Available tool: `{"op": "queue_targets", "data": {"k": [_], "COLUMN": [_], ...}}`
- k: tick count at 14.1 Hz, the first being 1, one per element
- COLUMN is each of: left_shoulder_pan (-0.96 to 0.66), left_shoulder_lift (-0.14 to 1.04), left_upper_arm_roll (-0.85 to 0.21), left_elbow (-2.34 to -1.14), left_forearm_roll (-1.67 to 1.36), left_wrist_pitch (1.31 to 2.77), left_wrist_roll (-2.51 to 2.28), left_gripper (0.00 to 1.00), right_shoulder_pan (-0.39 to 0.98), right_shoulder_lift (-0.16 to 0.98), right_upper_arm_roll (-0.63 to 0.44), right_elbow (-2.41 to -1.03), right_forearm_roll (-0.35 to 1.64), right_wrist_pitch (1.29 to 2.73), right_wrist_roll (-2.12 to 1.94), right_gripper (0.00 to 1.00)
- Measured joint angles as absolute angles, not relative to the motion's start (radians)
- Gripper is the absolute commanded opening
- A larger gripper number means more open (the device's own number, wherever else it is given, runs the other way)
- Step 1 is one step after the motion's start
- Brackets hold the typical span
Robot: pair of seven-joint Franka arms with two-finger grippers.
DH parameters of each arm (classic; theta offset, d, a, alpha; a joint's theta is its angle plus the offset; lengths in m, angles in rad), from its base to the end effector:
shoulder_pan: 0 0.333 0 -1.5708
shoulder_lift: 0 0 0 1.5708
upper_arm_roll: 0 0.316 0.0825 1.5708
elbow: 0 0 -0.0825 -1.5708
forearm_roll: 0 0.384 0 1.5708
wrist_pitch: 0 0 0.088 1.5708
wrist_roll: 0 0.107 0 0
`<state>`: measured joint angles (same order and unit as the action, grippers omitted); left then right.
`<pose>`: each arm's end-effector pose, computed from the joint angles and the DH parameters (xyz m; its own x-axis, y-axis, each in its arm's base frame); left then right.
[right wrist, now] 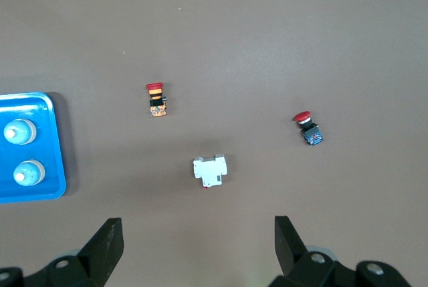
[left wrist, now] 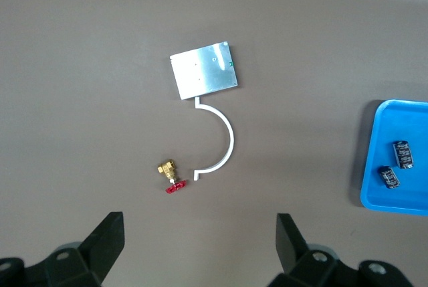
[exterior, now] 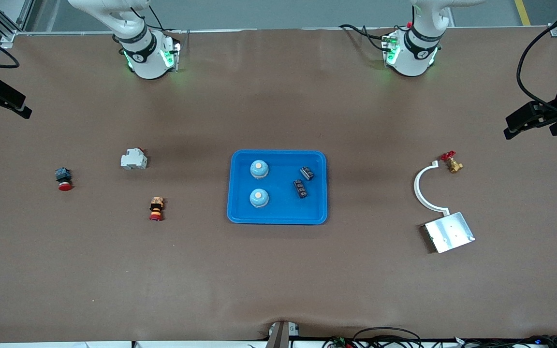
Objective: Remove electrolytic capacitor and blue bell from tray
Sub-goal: 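Move the left and right grippers from rest toward the blue tray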
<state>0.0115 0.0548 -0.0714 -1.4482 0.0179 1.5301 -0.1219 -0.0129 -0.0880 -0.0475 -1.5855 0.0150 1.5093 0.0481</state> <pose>0.5672 -0.0307 0.6478 0.9976 0.0629 0.0287 0.0632 -0.9979 -0.0105 0.5197 -0.0310 0.6594 0.9942 -0.1072 0.0108 -0.1070 -0.9941 -0.0197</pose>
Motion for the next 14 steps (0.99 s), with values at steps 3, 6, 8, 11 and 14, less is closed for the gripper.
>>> {"op": "queue_targets", "data": {"k": [3, 6, 8, 11, 14], "left_shoulder_pan": [0.011, 0.006, -0.007, -0.057, -0.139], "left_shoulder_lift": [0.055, 0.056, 0.073, 0.157, 0.224], "left_upper_arm_roll": [-0.073, -0.073, -0.075, -0.079, -0.083], "left_elbow": [-1.448, -1.448, -1.456, -1.466, -1.496], "left_forearm_roll": [0.018, 0.018, 0.018, 0.017, 0.017], "left_wrist_pitch": [1.53, 1.529, 1.528, 1.551, 1.642], "left_wrist_roll": [-0.122, -0.122, -0.123, -0.157, -0.309], "left_gripper": [1.0, 1.0, 1.0, 1.0, 1.0], "right_shoulder_pan": [-0.013, -0.013, -0.001, 0.047, 0.131], "right_shoulder_lift": [-0.087, -0.087, -0.086, -0.088, -0.131], "right_upper_arm_roll": [-0.048, -0.046, -0.042, -0.035, -0.03], "right_elbow": [-1.586, -1.591, -1.608, -1.676, -1.855], "right_forearm_roll": [0.015, 0.016, 0.018, 0.043, 0.068], "right_wrist_pitch": [1.51, 1.509, 1.508, 1.531, 1.701], "right_wrist_roll": [0.048, 0.048, 0.047, 0.104, 0.265], "right_gripper": [1.0, 1.0, 1.0, 1.0, 1.0]}}
